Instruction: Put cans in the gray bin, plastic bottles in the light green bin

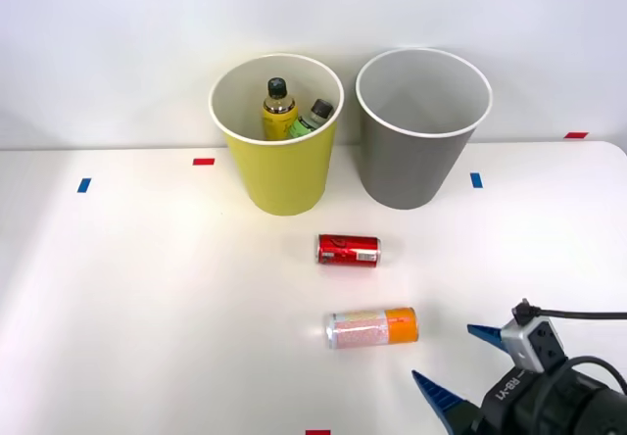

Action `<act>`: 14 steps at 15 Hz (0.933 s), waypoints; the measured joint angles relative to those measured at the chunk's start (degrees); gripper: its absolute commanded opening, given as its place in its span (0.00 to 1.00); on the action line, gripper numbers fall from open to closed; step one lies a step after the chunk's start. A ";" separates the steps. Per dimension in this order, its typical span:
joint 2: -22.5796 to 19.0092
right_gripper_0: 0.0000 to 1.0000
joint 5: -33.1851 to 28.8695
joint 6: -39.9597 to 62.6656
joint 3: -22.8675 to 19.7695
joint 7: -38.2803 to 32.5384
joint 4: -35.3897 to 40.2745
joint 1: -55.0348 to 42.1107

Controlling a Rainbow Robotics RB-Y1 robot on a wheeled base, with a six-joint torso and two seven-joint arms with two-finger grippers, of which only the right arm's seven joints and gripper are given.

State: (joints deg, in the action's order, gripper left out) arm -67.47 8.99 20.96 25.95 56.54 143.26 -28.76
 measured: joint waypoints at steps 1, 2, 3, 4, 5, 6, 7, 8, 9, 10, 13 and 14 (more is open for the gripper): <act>-1.40 0.95 -1.63 0.13 1.32 -1.32 0.00 1.64; -2.66 0.96 -4.14 0.22 2.71 -2.49 0.01 3.52; -3.72 0.95 -5.66 0.29 3.93 -3.10 0.02 5.33; -4.53 0.96 -6.54 0.32 4.66 -2.88 0.02 6.77; -5.24 0.96 -8.57 0.32 5.30 -2.41 0.02 8.03; -5.94 0.96 -10.73 0.32 6.35 -1.91 0.02 9.27; -6.80 0.95 -12.81 0.31 8.15 -1.34 0.01 10.92; -7.84 0.95 -13.92 0.32 10.17 -0.80 -0.01 13.01; -8.98 0.95 -14.27 0.32 12.01 -0.19 -0.02 15.21; -10.03 0.96 -14.38 0.32 13.74 0.47 -0.05 17.29; -11.85 0.96 -13.40 0.45 18.78 1.98 -0.13 23.75; -12.25 0.95 -11.06 0.89 20.68 2.39 -0.22 26.54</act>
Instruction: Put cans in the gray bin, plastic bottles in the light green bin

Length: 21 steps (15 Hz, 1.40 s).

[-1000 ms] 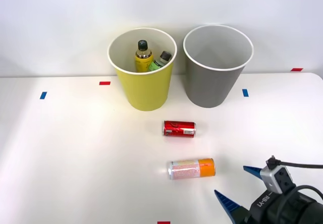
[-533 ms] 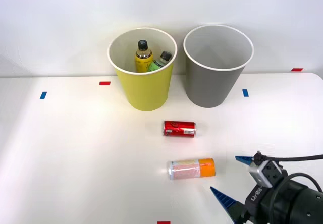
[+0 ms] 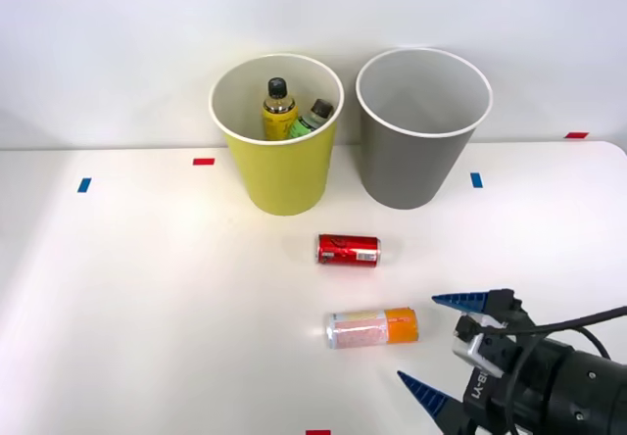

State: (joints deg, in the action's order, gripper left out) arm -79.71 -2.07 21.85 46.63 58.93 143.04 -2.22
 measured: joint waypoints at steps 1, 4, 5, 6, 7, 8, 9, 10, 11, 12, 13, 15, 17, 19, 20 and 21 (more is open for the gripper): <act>-0.23 0.95 2.24 1.03 2.16 0.46 -0.06 2.88; -0.38 0.95 4.77 6.27 8.35 1.89 -0.10 11.83; -0.38 0.95 5.55 7.66 9.56 2.16 -0.11 13.72; -0.44 0.95 7.35 8.44 9.94 2.41 -0.11 14.69; -0.49 0.95 9.45 9.04 10.05 2.69 -0.10 15.29; -0.49 0.95 10.64 10.22 10.12 2.92 -0.09 15.69; -0.26 0.95 11.89 11.79 10.16 3.06 -0.06 15.85; 0.29 0.95 13.58 14.07 10.20 3.16 0.18 15.92; 0.98 0.95 14.76 16.75 10.22 3.23 0.75 16.02; 1.73 0.95 15.59 19.87 10.23 3.18 1.83 16.23; 2.53 0.95 16.63 23.18 10.23 2.99 3.35 16.66; 4.10 0.95 20.18 27.54 10.26 3.23 6.11 18.96; 5.57 0.96 21.65 27.84 10.94 4.13 6.15 22.05; 6.34 0.95 21.83 27.83 14.54 5.19 5.10 27.79; 6.56 0.95 21.84 27.81 17.44 5.55 4.08 31.31; 6.76 0.95 21.83 27.81 20.68 5.87 3.01 35.24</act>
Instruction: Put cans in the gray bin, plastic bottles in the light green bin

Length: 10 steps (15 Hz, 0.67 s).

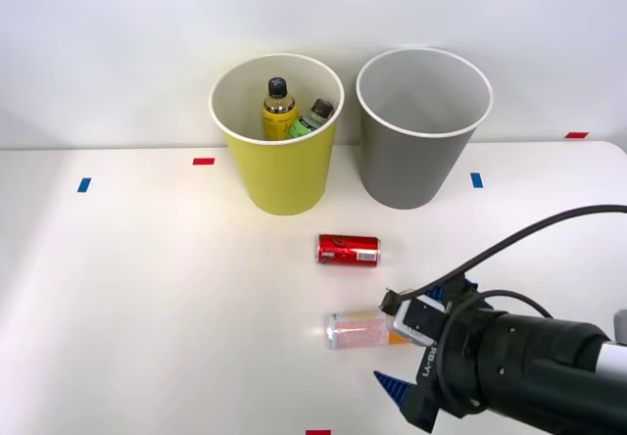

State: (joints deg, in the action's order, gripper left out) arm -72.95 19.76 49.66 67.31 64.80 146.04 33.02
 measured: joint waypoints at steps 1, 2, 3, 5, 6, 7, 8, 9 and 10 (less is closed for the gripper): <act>0.21 0.95 -0.14 -0.02 2.97 0.44 -0.93 3.59; 0.62 0.95 -0.36 -0.04 5.22 1.08 -1.43 6.59; 1.23 0.96 -0.48 -0.05 6.52 1.82 -1.64 8.49; 2.25 0.95 -0.55 -0.04 8.20 3.41 -1.78 10.73; 2.50 0.95 -0.56 -0.04 8.84 5.20 -1.81 11.58; 2.72 0.96 -0.36 -0.02 9.35 6.84 -1.97 12.14; 2.93 0.95 0.13 -0.01 9.62 7.74 -2.24 12.31; 3.13 0.96 0.53 -0.02 9.85 8.41 -2.41 12.35; 3.38 0.96 0.65 0.00 10.19 8.87 -2.48 12.48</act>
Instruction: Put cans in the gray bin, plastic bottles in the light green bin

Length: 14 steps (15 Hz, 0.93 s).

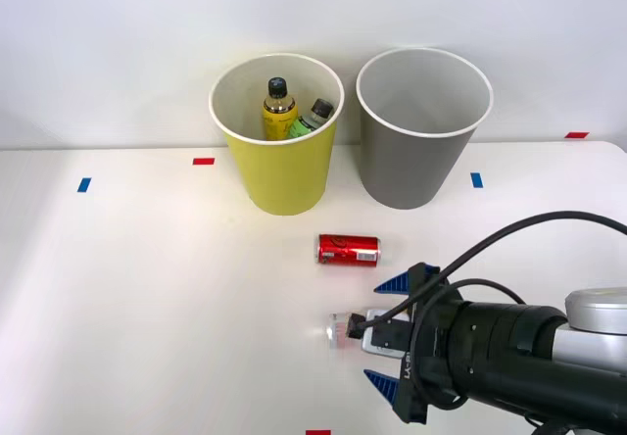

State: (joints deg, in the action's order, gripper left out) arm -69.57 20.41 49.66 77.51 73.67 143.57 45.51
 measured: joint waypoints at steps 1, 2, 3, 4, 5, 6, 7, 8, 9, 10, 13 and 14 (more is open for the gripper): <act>0.34 0.96 0.04 0.15 0.52 0.42 -0.02 0.34; 0.76 0.96 0.06 0.62 1.15 1.14 -0.03 0.94; 1.42 0.96 0.06 1.57 1.70 3.10 -0.04 1.54; 2.44 0.95 0.06 3.12 1.99 4.66 -0.04 1.89; 3.48 0.95 0.06 4.48 2.09 5.21 -0.09 1.99; 4.60 0.96 0.08 5.85 2.12 5.34 -0.38 2.07; 5.49 0.95 0.15 6.93 2.12 5.40 -0.94 2.18; 6.41 0.96 0.48 7.96 2.13 5.45 -1.87 2.31; 7.45 0.95 1.88 8.84 2.13 5.46 -3.07 2.65; 8.22 0.95 3.69 9.42 2.13 5.54 -4.09 3.39; 10.12 0.95 7.72 12.60 2.13 6.16 -5.58 5.53; 10.75 0.96 8.49 14.14 2.13 6.36 -5.68 6.11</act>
State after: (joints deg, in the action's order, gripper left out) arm -58.83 28.90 63.80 79.64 80.02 137.89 51.62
